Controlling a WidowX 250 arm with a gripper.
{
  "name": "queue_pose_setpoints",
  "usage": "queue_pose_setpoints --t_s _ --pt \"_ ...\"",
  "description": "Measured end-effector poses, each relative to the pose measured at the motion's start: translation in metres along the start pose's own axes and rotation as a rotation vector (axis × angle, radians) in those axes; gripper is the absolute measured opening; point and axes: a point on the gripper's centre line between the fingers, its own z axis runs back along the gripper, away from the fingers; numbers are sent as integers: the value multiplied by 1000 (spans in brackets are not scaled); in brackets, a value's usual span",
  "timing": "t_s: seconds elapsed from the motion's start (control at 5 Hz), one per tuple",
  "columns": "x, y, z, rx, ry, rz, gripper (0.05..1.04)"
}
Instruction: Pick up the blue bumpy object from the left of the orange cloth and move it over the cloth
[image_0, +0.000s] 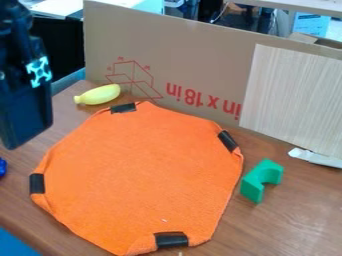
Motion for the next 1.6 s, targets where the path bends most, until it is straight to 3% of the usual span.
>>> queue_pose_setpoints --t_s 0.2,0.6,1.2,1.6 --pt "-1 0 -1 -2 3 -7 998" --pt "-4 47 -12 1 -11 98 998" --pt "0 128 -67 152 -45 221 998" --pt "5 188 -98 159 -110 357 998"
